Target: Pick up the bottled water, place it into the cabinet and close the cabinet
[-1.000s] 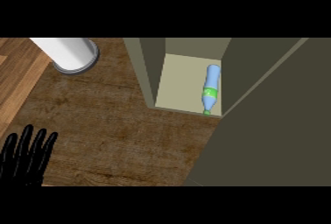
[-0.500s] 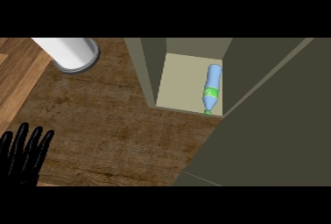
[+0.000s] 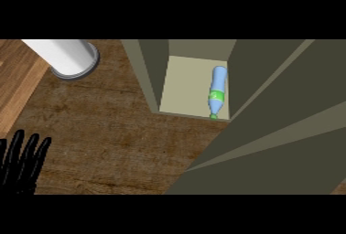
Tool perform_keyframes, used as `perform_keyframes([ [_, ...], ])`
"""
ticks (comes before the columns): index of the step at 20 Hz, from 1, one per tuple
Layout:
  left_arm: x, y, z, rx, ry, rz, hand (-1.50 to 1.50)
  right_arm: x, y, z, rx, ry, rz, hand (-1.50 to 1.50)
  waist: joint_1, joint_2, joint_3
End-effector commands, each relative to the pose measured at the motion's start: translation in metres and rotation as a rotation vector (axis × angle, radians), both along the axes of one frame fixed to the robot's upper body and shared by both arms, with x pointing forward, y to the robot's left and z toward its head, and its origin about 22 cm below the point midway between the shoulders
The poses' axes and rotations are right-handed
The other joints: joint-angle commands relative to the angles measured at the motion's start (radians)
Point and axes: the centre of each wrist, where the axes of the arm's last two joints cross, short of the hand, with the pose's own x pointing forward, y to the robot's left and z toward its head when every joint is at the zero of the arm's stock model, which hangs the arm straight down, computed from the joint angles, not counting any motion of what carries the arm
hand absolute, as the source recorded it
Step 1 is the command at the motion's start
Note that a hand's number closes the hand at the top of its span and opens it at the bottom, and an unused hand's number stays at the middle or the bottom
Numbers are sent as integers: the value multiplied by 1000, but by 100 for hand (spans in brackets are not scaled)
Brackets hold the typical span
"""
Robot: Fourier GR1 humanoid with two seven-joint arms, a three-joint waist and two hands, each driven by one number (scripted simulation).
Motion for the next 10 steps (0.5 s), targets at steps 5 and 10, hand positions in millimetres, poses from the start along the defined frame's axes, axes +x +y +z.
perform_keyframes([
  [5, 1, 4, -2, -9, 4, -33, -150, 75, 28, -4, 63, 123, -311, 150, 32, -1, 3],
  [10, 3, 12, 1, 3, 18, -42, -150, 133, 54, 15, 72, 165, -375, 150, 41, -7, 7],
])
